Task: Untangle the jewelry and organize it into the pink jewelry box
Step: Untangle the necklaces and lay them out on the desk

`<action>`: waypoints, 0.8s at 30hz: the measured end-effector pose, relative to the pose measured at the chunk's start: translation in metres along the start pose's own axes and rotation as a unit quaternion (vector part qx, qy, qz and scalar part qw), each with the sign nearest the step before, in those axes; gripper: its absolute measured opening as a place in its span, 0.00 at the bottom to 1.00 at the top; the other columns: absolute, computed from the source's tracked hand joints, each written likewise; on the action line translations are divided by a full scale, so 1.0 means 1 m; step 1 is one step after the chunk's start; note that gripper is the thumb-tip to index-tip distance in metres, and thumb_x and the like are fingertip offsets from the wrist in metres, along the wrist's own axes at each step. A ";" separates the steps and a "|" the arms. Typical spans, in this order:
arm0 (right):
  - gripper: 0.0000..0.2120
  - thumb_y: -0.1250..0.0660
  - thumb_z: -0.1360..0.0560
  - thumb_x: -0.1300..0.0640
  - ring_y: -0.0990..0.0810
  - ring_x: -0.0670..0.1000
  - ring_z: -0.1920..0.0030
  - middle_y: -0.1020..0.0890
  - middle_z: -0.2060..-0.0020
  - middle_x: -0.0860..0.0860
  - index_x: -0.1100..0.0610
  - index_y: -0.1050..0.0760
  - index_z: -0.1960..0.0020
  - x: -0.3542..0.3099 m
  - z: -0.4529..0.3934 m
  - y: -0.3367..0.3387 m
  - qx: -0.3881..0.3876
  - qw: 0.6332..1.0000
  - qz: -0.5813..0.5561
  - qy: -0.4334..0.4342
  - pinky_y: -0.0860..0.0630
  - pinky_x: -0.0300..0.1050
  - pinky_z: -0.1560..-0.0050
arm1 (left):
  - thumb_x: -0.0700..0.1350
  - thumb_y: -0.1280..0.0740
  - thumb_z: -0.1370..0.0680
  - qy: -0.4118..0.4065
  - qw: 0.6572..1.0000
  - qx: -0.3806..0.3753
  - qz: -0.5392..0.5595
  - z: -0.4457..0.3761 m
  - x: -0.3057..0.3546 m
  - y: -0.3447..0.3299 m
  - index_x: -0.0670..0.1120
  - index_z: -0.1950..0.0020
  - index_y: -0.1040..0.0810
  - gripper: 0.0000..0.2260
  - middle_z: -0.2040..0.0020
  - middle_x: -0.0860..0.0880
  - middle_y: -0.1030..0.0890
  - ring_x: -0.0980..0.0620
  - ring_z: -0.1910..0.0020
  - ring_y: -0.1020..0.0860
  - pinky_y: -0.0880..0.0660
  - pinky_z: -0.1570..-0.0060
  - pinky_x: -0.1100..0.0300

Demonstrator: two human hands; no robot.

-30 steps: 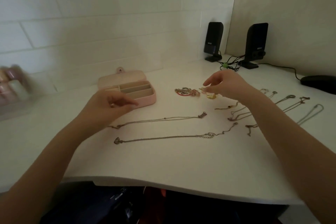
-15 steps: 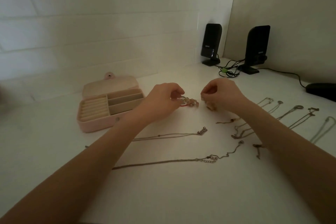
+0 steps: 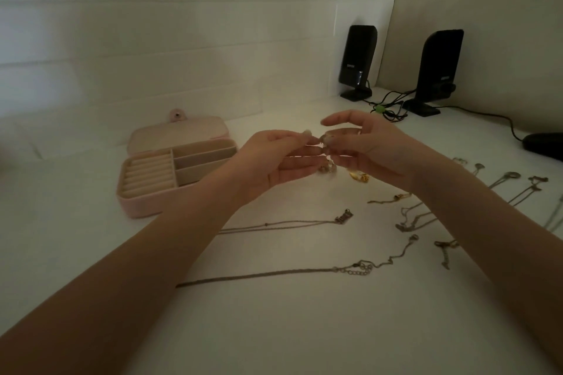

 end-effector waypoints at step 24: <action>0.11 0.35 0.24 0.58 0.25 0.43 0.54 0.22 0.43 0.46 0.48 0.20 0.44 0.019 -0.011 0.045 0.104 0.830 0.548 0.017 0.34 0.33 0.58 | 0.45 0.41 0.21 -0.195 0.727 -0.007 -0.659 0.000 -0.019 0.008 0.48 0.43 0.21 0.11 0.47 0.48 0.25 0.48 0.46 0.27 0.29 0.45 0.48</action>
Point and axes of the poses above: each hand's wrist, its own z-axis away from the middle knuckle, its own y-axis out of the back of the hand, x = y × z, the point moved 2 cm from there along -z, towards the middle knuckle
